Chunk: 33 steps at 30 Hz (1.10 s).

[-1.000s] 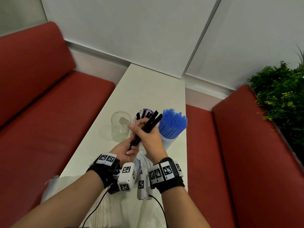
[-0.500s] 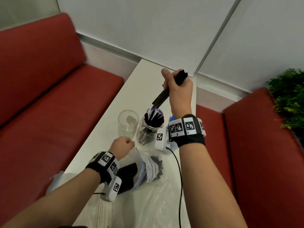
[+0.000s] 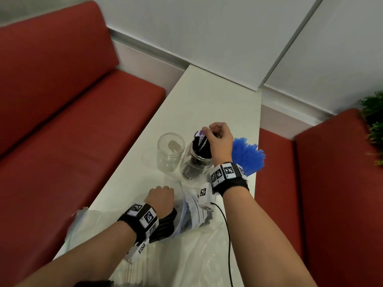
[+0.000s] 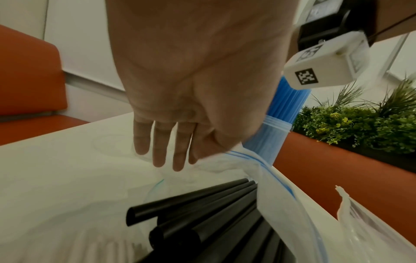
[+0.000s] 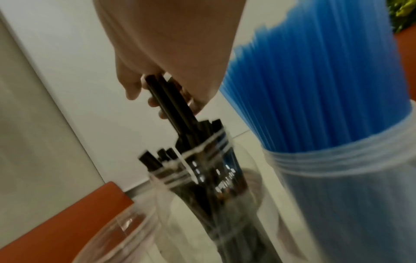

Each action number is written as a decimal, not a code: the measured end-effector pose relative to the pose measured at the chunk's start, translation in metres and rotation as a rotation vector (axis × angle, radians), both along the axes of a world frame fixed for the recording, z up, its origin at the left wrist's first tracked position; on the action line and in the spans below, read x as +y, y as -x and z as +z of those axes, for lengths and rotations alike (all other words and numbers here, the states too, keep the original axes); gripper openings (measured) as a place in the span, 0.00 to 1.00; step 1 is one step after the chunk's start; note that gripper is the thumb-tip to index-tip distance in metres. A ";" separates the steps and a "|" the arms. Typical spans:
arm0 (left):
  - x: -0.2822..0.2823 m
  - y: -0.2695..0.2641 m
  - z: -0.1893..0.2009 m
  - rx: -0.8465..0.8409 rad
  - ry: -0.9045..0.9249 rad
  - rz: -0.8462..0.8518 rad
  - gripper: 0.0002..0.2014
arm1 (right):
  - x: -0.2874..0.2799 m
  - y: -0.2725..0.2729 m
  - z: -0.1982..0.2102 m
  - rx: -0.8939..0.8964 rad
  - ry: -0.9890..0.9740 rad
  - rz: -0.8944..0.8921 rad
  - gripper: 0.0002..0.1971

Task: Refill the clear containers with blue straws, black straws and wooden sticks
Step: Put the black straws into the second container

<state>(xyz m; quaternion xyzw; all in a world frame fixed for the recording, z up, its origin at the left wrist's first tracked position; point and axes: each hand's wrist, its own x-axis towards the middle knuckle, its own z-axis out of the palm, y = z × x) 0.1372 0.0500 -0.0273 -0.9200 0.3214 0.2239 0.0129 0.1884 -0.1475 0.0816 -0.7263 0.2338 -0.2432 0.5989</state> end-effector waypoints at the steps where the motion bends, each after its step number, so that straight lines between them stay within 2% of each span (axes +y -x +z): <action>1: 0.000 0.001 0.001 0.011 -0.013 -0.002 0.18 | 0.000 -0.001 0.005 -0.050 0.029 -0.011 0.07; 3: -0.002 0.004 0.001 0.023 -0.051 -0.002 0.23 | 0.003 -0.002 0.013 -0.127 0.143 -0.041 0.04; 5: -0.003 0.006 0.002 0.027 -0.106 0.003 0.30 | 0.009 0.002 0.014 -0.133 0.352 -0.033 0.09; 6: -0.003 0.006 0.001 0.047 -0.129 -0.001 0.34 | 0.011 0.004 0.010 -0.075 0.476 0.029 0.12; 7: -0.003 0.007 0.000 0.059 -0.159 -0.014 0.36 | 0.014 0.006 0.003 0.061 0.617 0.128 0.16; 9: 0.000 0.010 0.002 0.013 -0.214 -0.043 0.28 | 0.020 0.013 -0.012 0.473 0.907 0.335 0.23; 10: 0.002 0.012 0.002 -0.015 -0.228 -0.059 0.22 | 0.022 0.017 -0.018 0.606 0.985 0.391 0.26; 11: 0.004 0.013 0.001 -0.026 -0.228 -0.070 0.18 | 0.023 0.021 -0.021 0.621 1.001 0.406 0.27; 13: 0.008 0.014 0.001 0.000 -0.216 -0.087 0.16 | 0.024 0.030 -0.016 0.416 0.895 0.330 0.26; 15: 0.011 0.015 0.006 0.018 -0.198 -0.082 0.16 | 0.029 0.041 -0.010 0.189 0.689 0.220 0.24; 17: 0.012 0.013 0.010 0.025 -0.199 -0.068 0.16 | 0.037 0.053 -0.006 0.091 0.495 0.191 0.20; 20: 0.014 0.014 0.021 0.049 -0.208 -0.035 0.16 | 0.052 0.072 -0.010 0.219 0.353 0.370 0.17; 25: 0.018 0.011 0.048 0.051 -0.199 -0.035 0.16 | 0.077 0.099 -0.039 0.591 0.378 0.779 0.29; 27: 0.019 0.009 0.067 0.043 -0.252 -0.073 0.18 | 0.088 0.106 -0.049 0.675 0.434 0.856 0.35; 29: 0.019 0.003 0.088 0.049 -0.282 -0.100 0.19 | 0.095 0.109 -0.057 0.680 0.490 0.866 0.37; 31: 0.019 -0.002 0.114 0.060 -0.267 -0.105 0.17 | 0.102 0.112 -0.060 0.606 0.510 0.814 0.29; 33: 0.018 -0.003 0.138 0.022 -0.263 -0.117 0.14 | 0.106 0.113 -0.057 0.509 0.452 0.713 0.09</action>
